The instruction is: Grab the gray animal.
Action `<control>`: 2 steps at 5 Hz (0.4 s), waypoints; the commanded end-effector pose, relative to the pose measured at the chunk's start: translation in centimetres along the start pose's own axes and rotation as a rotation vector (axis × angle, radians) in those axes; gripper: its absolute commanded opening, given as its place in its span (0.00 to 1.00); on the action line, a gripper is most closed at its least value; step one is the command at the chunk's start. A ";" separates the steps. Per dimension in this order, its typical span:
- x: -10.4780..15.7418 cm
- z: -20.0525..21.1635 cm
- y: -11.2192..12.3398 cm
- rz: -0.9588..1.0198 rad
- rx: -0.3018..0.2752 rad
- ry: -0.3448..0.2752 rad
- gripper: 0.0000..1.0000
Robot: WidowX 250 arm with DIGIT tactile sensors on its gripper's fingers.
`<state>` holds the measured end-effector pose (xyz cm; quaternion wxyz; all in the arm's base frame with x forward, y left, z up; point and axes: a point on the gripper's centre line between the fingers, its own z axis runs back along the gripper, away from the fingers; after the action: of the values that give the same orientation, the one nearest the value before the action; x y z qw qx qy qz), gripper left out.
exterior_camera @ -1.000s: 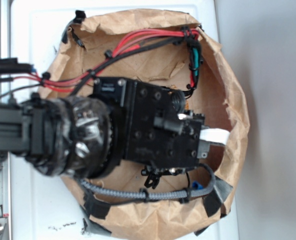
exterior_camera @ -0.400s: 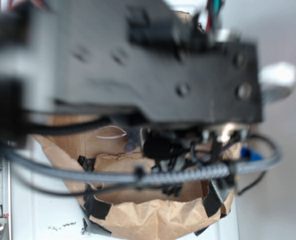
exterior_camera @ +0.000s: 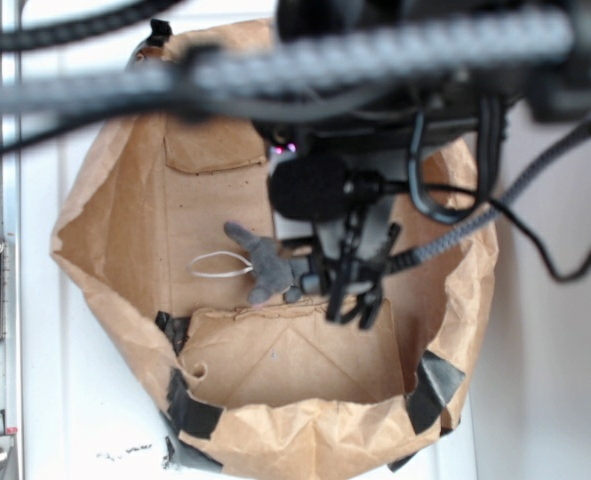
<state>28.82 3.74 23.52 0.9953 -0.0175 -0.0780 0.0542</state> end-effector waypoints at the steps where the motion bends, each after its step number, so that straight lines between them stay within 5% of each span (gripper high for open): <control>1: -1.0 -2.8 -0.8 -0.099 0.045 -0.050 1.00; 2: -1.6 -4.8 -1.1 -0.122 0.043 -0.091 1.00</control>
<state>27.98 2.39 16.69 0.9958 0.0097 -0.0914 0.0009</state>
